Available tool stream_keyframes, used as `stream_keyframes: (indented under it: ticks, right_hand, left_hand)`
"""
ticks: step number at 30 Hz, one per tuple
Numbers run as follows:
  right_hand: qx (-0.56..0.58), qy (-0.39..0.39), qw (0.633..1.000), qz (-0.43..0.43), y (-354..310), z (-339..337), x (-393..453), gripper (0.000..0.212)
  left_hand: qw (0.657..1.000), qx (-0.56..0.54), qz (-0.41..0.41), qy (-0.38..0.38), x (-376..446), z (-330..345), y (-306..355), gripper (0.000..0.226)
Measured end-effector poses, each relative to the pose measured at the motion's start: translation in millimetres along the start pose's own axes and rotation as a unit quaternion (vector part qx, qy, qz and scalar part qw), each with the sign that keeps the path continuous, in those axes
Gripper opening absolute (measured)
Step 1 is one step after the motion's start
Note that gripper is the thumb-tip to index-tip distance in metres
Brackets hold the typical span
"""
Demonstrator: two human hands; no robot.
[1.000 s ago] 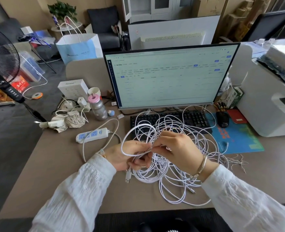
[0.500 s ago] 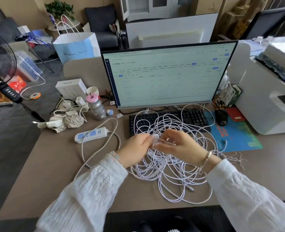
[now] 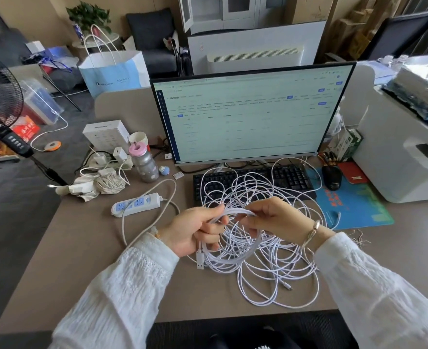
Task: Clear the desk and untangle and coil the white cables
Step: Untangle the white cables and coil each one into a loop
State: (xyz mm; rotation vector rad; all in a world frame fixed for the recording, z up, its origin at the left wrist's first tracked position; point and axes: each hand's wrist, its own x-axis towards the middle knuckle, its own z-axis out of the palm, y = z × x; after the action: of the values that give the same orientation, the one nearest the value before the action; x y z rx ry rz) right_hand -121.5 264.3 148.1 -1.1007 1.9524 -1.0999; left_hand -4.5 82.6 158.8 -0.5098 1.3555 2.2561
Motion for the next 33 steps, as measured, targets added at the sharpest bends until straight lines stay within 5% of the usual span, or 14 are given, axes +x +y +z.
stream_keyframes:
  ticks: [3,9,18,21,25,29,33]
  right_hand:
    - [0.072,0.012,0.997,0.028,3.7,3.2,-1.3,0.040]
    - [0.069,0.013,0.992,0.101,31.9,0.8,-5.1,0.048]
    - [0.047,0.015,0.985,0.166,82.8,-11.8,-20.7,0.038]
    - [0.041,0.031,0.989,0.142,74.4,-17.3,-22.8,0.048]
    - [0.025,0.058,0.995,0.081,32.2,-17.7,-21.4,0.027]
    - [-0.115,-0.017,0.993,0.026,-18.5,6.4,-21.1,0.024]
    - [-0.199,-0.004,0.979,-0.048,-44.0,36.9,-14.1,0.031]
  left_hand:
    - [0.999,0.002,0.028,0.026,-3.1,-3.7,4.0,0.028]
    - [0.993,-0.062,0.071,0.076,-21.0,-37.1,21.7,0.031]
    - [0.954,-0.145,0.183,0.186,-61.3,-74.7,49.0,0.037]
    - [0.944,-0.156,0.202,0.207,-62.1,-76.9,44.3,0.036]
    - [0.938,-0.127,0.223,0.234,-45.8,-70.8,31.0,0.030]
    - [0.909,-0.090,0.271,0.304,-22.5,-56.9,20.0,0.034]
    - [0.901,-0.008,0.287,0.324,-9.8,-42.2,12.4,0.035]
